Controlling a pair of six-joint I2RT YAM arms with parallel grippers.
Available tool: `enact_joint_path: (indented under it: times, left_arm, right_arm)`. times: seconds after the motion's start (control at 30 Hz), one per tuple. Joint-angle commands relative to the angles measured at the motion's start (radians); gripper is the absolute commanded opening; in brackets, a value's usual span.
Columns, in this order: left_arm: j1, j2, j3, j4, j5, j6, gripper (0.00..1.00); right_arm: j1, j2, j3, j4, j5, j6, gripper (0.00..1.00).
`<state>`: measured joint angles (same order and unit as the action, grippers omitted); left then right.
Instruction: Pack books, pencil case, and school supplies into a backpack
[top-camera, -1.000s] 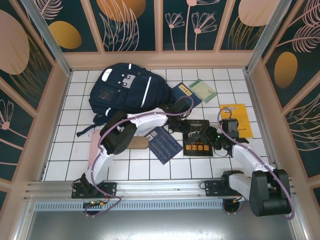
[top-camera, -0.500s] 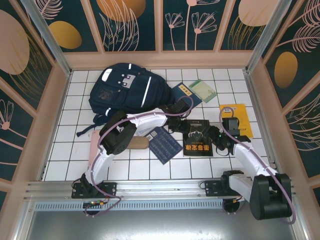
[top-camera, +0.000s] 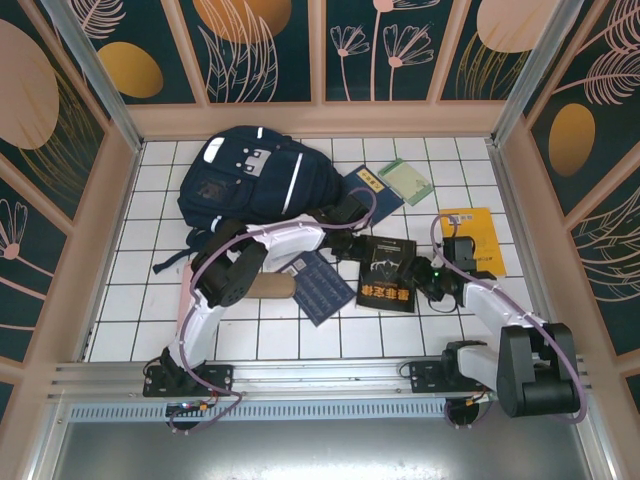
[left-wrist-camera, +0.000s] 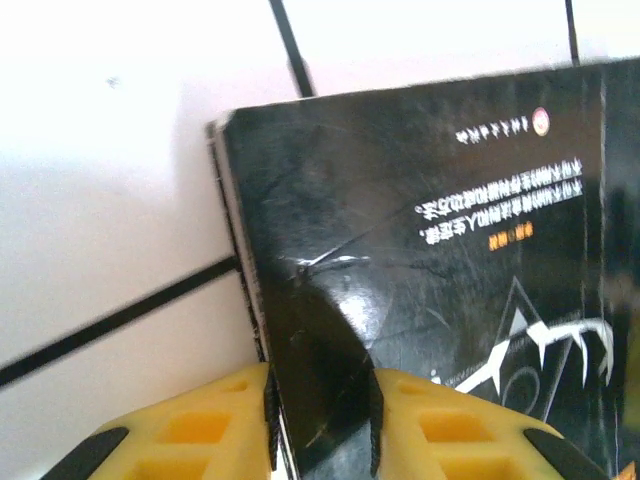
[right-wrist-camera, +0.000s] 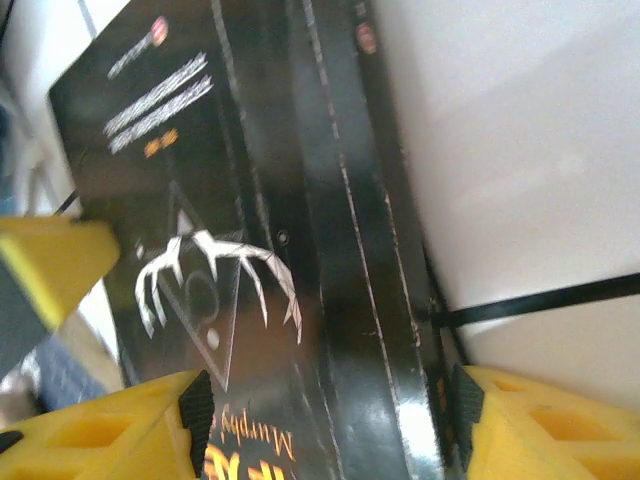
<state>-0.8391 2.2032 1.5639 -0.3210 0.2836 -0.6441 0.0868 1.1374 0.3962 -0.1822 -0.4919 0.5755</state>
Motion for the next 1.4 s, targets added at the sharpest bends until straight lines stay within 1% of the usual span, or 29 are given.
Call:
enact_joint_path:
  times: [0.0,0.1,0.17,0.23,0.33,0.43,0.57,0.63,0.67,0.7,0.9,1.03,1.1,1.17,1.27,1.37]
  left_arm:
    - [-0.005,0.034,-0.07,-0.001,0.062,-0.011,0.3]
    - [0.001,0.024,-0.08,0.019,0.09,-0.014,0.29]
    - [0.001,0.021,-0.082,0.025,0.098,-0.011,0.3]
    - [0.003,0.019,-0.081,0.025,0.104,-0.008,0.3]
    - [0.005,0.011,-0.085,0.023,0.103,-0.006,0.29]
    - [0.012,-0.002,-0.09,0.022,0.098,-0.005,0.3]
    - [0.028,-0.028,-0.099,0.023,0.085,-0.001,0.3]
    - [0.038,-0.04,-0.097,0.021,0.085,-0.002,0.31]
    - [0.045,-0.048,-0.092,0.014,0.083,0.0,0.33]
    - [0.05,-0.057,-0.087,0.007,0.077,0.005,0.34]
    - [0.112,-0.148,-0.016,-0.073,0.011,0.046,0.42]
    - [0.154,-0.184,0.09,-0.15,-0.06,0.098,0.44]
    - [0.169,-0.182,0.152,-0.19,-0.131,0.139,0.44]
    - [0.183,-0.163,0.216,-0.238,-0.231,0.178,0.44]
    - [0.213,-0.098,0.334,-0.309,-0.344,0.231,0.44]
    - [0.239,-0.016,0.44,-0.363,-0.431,0.272,0.45]
  right_arm:
    - [0.024,-0.063,0.022,0.204,-0.322,0.03,0.62]
    - [0.01,-0.083,0.035,0.252,-0.383,0.06,0.61]
    - [0.003,-0.078,0.03,0.28,-0.397,0.081,0.61]
    - [0.003,-0.066,0.029,0.276,-0.384,0.083,0.61]
    - [0.003,-0.042,0.044,0.195,-0.298,0.054,0.57]
    - [0.002,-0.025,0.069,0.103,-0.2,0.023,0.44]
    - [0.002,-0.024,0.082,0.058,-0.141,0.009,0.25]
    - [0.002,-0.021,0.079,0.064,-0.13,0.014,0.13]
    - [0.003,-0.018,0.082,0.065,-0.122,0.018,0.04]
    - [0.003,-0.019,0.085,0.064,-0.117,0.02,0.0]
    - [-0.014,-0.072,0.136,0.047,-0.089,0.023,0.0]
    - [-0.042,-0.099,0.184,0.045,-0.108,0.019,0.0]
    - [-0.054,-0.102,0.212,0.044,-0.125,0.022,0.0]
    - [-0.058,-0.103,0.238,0.048,-0.143,0.026,0.0]
    - [-0.061,-0.098,0.281,0.049,-0.161,0.027,0.0]
    - [-0.062,-0.095,0.315,0.051,-0.169,0.024,0.0]
